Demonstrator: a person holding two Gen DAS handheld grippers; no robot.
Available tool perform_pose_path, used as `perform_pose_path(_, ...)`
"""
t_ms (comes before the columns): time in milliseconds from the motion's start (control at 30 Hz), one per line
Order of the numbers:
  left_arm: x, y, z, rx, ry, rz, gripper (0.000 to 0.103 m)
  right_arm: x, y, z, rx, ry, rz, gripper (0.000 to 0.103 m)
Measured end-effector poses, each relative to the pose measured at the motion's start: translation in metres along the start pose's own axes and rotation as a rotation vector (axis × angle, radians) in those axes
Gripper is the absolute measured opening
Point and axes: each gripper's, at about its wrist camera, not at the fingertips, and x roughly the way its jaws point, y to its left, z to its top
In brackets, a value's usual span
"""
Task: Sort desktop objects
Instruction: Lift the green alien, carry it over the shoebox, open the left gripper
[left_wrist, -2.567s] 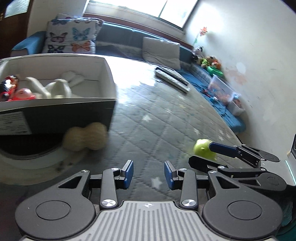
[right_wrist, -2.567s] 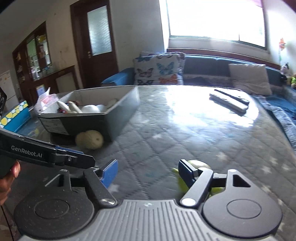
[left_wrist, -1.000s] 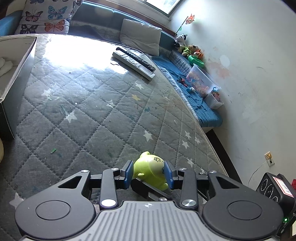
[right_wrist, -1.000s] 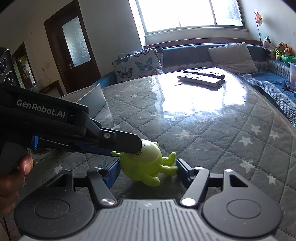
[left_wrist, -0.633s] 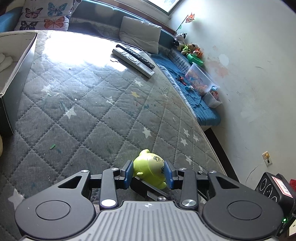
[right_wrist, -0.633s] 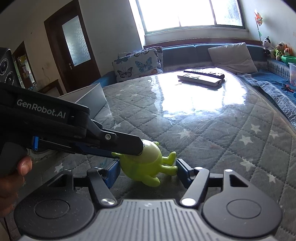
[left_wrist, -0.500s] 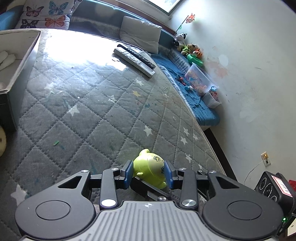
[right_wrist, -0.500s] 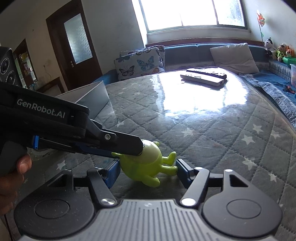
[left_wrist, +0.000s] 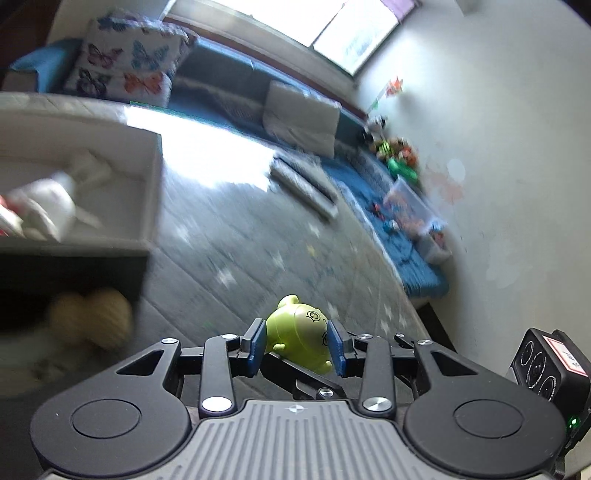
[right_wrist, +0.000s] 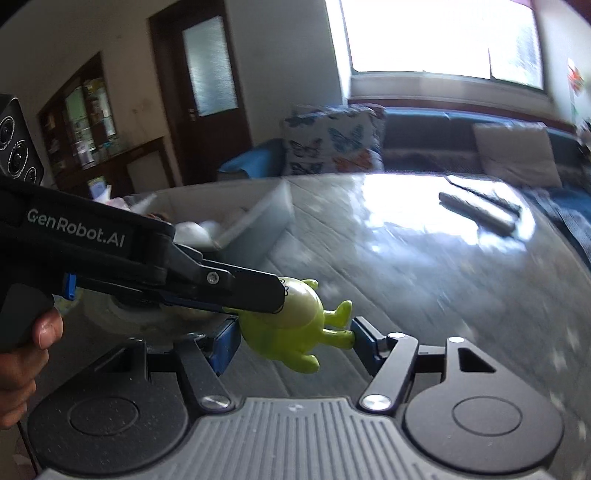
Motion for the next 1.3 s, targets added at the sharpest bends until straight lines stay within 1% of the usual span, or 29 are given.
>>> perform_pose_path(200, -0.042, 0.027, 0.033, -0.016, -0.111, 0.046, 0.039, 0.023, 0.039, 0.048, -0.088, -0.038, 0.067, 0.067)
perform_pose_path(333, -0.055, 0.05, 0.053, -0.041, -0.144, 0.085, 0.039, 0.048, 0.061, 0.074, -0.127, -0.031, 0.115, 0.067)
perform_pose_path(433, -0.057, 0.074, 0.066, -0.085, -0.15, 0.099, 0.039, 0.069, 0.072, 0.088, -0.144, -0.009, 0.14, 0.067)
perform_pose_path(567, -0.049, 0.102, 0.076, -0.147, -0.138, 0.105, 0.039, 0.098, 0.08, 0.102, -0.17, 0.042, 0.162, 0.067)
perform_pose_path(767, -0.031, 0.132, 0.079, -0.211, -0.093, 0.091, 0.038, 0.129, 0.085, 0.106, -0.238, 0.132, 0.155, 0.067)
perform_pose_path(933, -0.018, 0.141, 0.079, -0.21, -0.054, 0.106, 0.038, 0.147, 0.087, 0.1, -0.272, 0.2, 0.152, 0.067)
perform_pose_path(1167, -0.006, 0.143, 0.078, -0.178, 0.005, 0.136, 0.038, 0.166, 0.094, 0.097, -0.354, 0.283, 0.143, 0.067)
perform_pose_path(1300, -0.001, 0.145, 0.079, -0.163, 0.023, 0.155, 0.039, 0.173, 0.093, 0.099, -0.349, 0.316, 0.161, 0.067)
